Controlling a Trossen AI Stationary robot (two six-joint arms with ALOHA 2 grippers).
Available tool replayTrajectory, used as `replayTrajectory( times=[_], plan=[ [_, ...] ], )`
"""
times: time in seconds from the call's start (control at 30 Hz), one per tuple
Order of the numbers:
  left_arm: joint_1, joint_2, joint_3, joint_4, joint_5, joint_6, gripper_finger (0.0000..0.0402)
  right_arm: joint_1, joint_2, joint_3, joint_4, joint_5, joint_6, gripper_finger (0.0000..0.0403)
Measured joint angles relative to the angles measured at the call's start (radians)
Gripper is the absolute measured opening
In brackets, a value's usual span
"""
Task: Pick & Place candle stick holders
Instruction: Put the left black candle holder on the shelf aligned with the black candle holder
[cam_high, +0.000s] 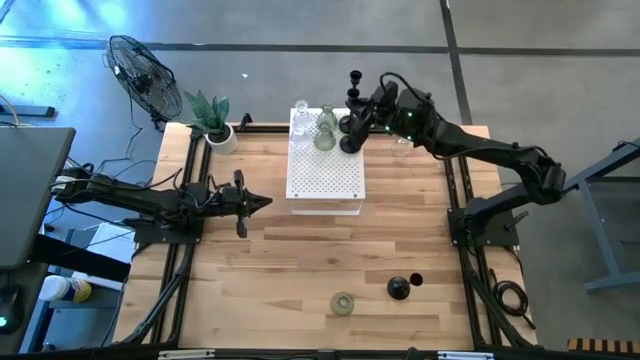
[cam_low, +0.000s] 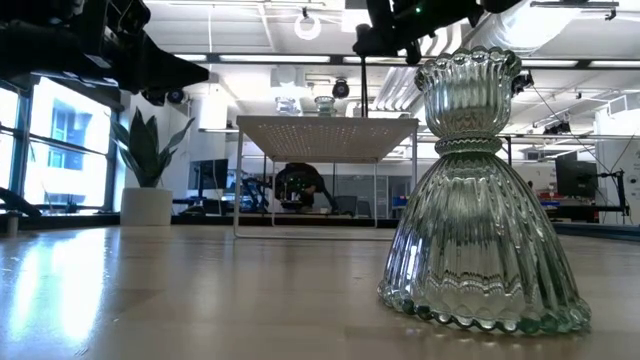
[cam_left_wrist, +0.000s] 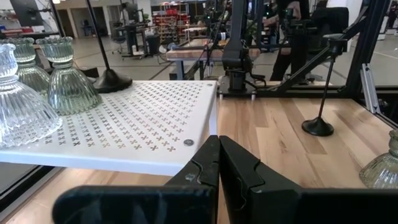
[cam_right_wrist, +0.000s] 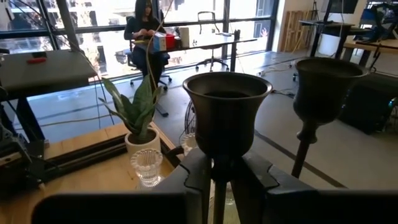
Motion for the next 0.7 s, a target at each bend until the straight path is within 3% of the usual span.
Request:
replayTrajectory(
  times=[0.33, 0.7],
  plan=[
    [0.000, 0.000, 0.000, 0.000, 0.000, 0.000, 0.0001, 0.000, 0.000, -0.001, -0.001, 0.016, 0.006, 0.0045],
    [0.000, 0.000, 0.001, 0.000, -0.001, 0.000, 0.0001, 0.007, -0.014, -0.001, -0.035, 0.054, 0.020, 0.0152]
  ],
)
